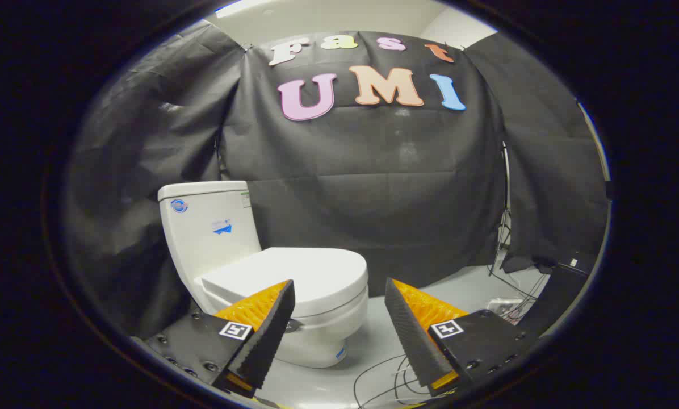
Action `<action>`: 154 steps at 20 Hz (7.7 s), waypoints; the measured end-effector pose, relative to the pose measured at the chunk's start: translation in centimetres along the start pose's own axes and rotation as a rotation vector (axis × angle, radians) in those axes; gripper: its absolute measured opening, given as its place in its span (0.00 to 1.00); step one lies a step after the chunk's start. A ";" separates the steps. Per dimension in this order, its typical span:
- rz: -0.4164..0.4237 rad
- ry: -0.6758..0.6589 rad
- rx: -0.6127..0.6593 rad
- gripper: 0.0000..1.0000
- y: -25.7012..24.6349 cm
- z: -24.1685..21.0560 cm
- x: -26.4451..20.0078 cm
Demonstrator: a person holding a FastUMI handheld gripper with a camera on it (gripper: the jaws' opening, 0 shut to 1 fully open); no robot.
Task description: Open the toilet lid.
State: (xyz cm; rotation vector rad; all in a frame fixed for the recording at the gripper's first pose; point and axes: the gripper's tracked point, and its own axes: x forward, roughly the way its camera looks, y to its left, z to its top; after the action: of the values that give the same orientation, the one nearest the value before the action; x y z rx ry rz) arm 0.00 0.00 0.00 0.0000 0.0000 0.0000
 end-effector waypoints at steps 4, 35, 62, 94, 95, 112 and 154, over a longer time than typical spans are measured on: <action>0.000 0.003 -0.003 0.98 0.1 0.0 0.1; -0.087 0.490 0.870 0.98 3.8 -9.2 5.6; -0.016 0.724 1.098 0.16 10.6 -14.3 6.2; 0.080 0.739 0.744 0.01 14.5 -10.0 7.2; 0.079 0.739 0.746 0.01 14.7 -9.4 7.2; 0.112 0.646 0.728 0.00 17.8 -2.5 7.5; 0.227 0.533 0.447 0.01 36.4 10.0 9.9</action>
State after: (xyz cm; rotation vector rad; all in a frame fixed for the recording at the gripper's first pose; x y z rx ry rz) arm 9.95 36.36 10.05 0.4470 0.5328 0.2266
